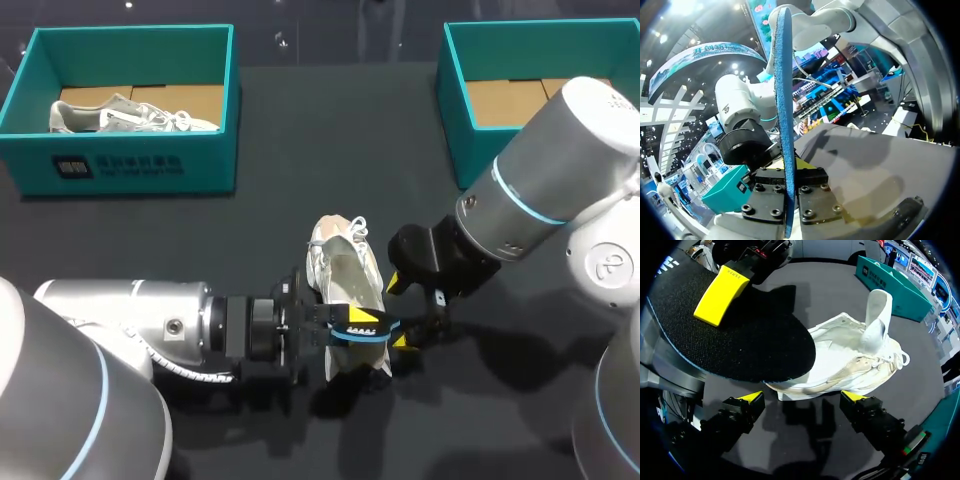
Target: Take the shoe out of the shoebox, open the shoe tongue, remove and reinsert the insole, then place the shoe into the shoebox
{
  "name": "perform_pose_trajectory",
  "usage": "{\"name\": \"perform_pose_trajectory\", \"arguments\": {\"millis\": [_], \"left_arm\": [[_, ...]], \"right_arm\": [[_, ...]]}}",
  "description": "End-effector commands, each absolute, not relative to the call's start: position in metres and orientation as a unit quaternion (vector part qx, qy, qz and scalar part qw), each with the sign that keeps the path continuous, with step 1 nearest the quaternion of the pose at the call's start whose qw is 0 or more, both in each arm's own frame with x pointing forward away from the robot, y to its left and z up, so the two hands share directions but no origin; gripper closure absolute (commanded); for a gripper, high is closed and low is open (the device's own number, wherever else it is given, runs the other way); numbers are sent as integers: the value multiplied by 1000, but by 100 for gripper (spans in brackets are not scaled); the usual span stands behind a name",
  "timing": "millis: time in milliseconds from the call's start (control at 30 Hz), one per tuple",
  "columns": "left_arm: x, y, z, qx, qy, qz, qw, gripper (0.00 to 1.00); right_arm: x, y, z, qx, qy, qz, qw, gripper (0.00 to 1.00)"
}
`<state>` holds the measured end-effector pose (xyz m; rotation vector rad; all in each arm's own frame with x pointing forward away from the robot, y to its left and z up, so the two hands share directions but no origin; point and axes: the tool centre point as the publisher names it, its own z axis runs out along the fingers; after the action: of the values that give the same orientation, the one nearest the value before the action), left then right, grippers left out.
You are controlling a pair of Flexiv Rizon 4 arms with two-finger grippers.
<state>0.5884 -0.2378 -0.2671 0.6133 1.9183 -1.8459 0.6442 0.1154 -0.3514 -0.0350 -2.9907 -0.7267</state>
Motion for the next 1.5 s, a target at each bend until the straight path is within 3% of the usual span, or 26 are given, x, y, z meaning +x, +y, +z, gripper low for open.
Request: {"name": "perform_pose_trajectory", "arguments": {"millis": [33, 1500], "left_arm": [[589, -241, -269, 217, 689, -661, 204, 100], [606, -246, -283, 188, 700, -645, 240, 100]], "right_arm": [[643, 116, -353, -12, -971, -236, 30, 0], [643, 116, -353, -12, -971, -236, 30, 0]]}}
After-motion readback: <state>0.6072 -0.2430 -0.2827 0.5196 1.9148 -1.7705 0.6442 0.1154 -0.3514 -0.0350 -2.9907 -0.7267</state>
